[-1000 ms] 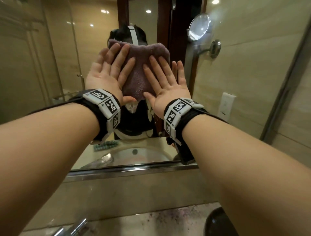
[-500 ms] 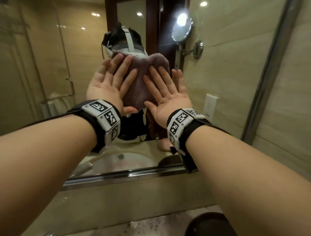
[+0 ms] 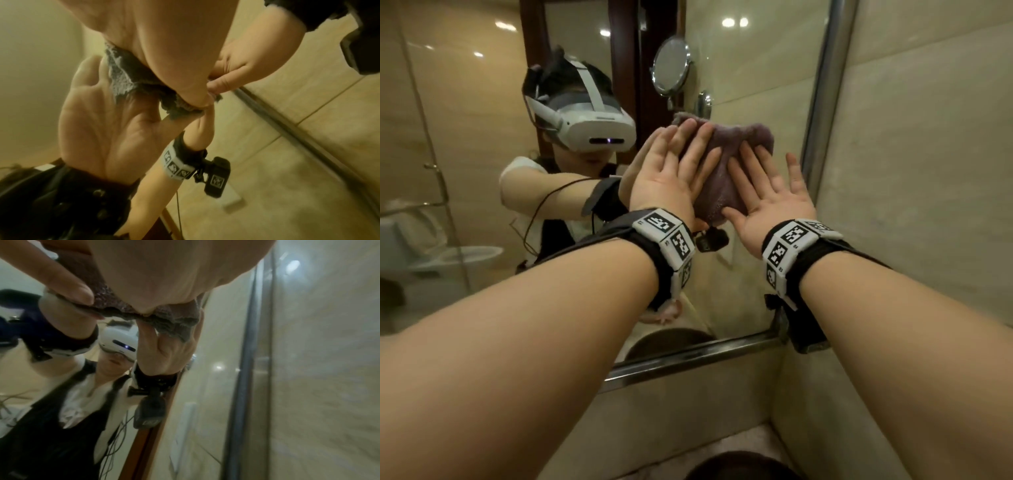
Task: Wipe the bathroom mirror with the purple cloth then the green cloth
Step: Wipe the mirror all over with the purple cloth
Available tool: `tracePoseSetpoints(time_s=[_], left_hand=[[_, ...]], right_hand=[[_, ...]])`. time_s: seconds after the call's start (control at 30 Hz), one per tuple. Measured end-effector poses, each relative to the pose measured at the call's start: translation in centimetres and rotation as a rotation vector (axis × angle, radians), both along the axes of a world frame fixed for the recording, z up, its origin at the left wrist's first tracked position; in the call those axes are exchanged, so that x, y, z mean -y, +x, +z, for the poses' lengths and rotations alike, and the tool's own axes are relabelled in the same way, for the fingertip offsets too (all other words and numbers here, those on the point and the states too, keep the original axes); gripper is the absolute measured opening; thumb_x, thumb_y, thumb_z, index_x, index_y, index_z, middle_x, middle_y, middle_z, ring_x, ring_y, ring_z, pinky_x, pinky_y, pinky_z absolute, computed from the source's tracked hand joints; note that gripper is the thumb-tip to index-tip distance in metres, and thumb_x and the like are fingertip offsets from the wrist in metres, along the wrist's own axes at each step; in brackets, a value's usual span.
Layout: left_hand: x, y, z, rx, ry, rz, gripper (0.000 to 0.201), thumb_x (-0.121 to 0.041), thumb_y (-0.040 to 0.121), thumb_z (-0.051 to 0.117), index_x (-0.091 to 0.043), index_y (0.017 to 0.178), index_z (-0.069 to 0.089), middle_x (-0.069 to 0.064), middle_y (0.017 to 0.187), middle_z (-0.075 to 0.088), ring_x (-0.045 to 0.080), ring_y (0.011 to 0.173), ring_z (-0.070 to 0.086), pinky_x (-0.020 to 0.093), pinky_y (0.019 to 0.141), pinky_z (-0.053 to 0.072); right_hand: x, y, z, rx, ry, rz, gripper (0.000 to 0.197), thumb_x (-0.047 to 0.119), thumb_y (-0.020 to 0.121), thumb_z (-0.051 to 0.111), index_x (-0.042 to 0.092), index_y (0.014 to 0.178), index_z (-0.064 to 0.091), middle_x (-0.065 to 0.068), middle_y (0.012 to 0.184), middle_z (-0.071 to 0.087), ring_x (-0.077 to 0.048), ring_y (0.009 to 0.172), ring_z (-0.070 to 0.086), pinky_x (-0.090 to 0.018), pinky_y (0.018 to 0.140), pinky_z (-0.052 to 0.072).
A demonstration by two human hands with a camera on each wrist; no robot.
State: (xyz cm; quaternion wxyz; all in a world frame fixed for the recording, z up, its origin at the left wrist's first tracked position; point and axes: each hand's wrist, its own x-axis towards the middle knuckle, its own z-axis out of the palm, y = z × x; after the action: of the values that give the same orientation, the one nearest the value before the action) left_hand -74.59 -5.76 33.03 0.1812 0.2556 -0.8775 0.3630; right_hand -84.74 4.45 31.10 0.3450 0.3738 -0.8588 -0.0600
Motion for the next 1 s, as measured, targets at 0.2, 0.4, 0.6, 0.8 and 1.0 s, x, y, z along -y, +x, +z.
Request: tracePoseSetpoints(time_s=[0.2, 0.4, 0.6, 0.8, 1.0], left_hand=[[-3.1, -4.6, 0.3, 0.013, -0.033, -0.093, 0.096, -0.065, 0.087, 0.035, -0.016, 0.145, -0.024, 0.013, 0.148, -0.035, 0.031, 0.139, -0.025, 0.040, 0.101, -0.027], [-4.1, -5.9, 0.0, 0.007, -0.052, -0.088, 0.094, -0.064, 0.089, 0.032, -0.014, 0.144, -0.025, 0.014, 0.148, -0.035, 0.032, 0.139, -0.024, 0.041, 0.099, -0.028], [-3.2, -4.7, -0.1, 0.016, -0.080, -0.080, 0.098, -0.069, 0.087, 0.029, -0.012, 0.144, -0.026, 0.015, 0.148, -0.035, 0.029, 0.139, -0.025, 0.041, 0.101, -0.027], [-2.0, -2.2, 0.1, 0.057, -0.114, -0.023, 0.095, -0.073, 0.085, 0.018, -0.014, 0.142, -0.029, 0.012, 0.149, -0.034, 0.027, 0.140, -0.026, 0.045, 0.104, -0.026], [0.2, 1.9, 0.2, 0.046, -0.110, 0.034, 0.092, -0.075, 0.083, 0.010, -0.015, 0.143, -0.027, 0.011, 0.149, -0.033, 0.027, 0.140, -0.026, 0.047, 0.108, -0.022]], right_hand=[[-2.5, -3.3, -0.4, 0.103, 0.007, -0.146, 0.069, 0.052, 0.097, 0.013, 0.018, 0.144, -0.023, -0.003, 0.151, -0.031, -0.020, 0.140, -0.024, -0.043, 0.108, -0.023], [-3.3, -3.8, -0.4, 0.093, 0.035, -0.183, 0.069, 0.049, 0.097, 0.014, 0.014, 0.143, -0.024, -0.006, 0.151, -0.031, -0.019, 0.140, -0.025, -0.044, 0.109, -0.020], [-3.1, -3.6, -0.8, 0.108, 0.005, -0.162, 0.069, 0.050, 0.097, 0.014, 0.016, 0.142, -0.027, -0.004, 0.150, -0.033, -0.020, 0.140, -0.026, -0.051, 0.107, -0.021], [-1.7, -2.1, -1.2, 0.135, -0.039, -0.091, 0.072, 0.048, 0.098, 0.018, 0.015, 0.143, -0.026, -0.006, 0.150, -0.033, -0.022, 0.140, -0.025, -0.050, 0.108, -0.020], [0.7, 1.2, -1.5, 0.105, -0.066, 0.025, 0.073, 0.047, 0.098, 0.022, 0.014, 0.143, -0.026, -0.007, 0.150, -0.033, -0.023, 0.139, -0.027, -0.046, 0.110, -0.018]])
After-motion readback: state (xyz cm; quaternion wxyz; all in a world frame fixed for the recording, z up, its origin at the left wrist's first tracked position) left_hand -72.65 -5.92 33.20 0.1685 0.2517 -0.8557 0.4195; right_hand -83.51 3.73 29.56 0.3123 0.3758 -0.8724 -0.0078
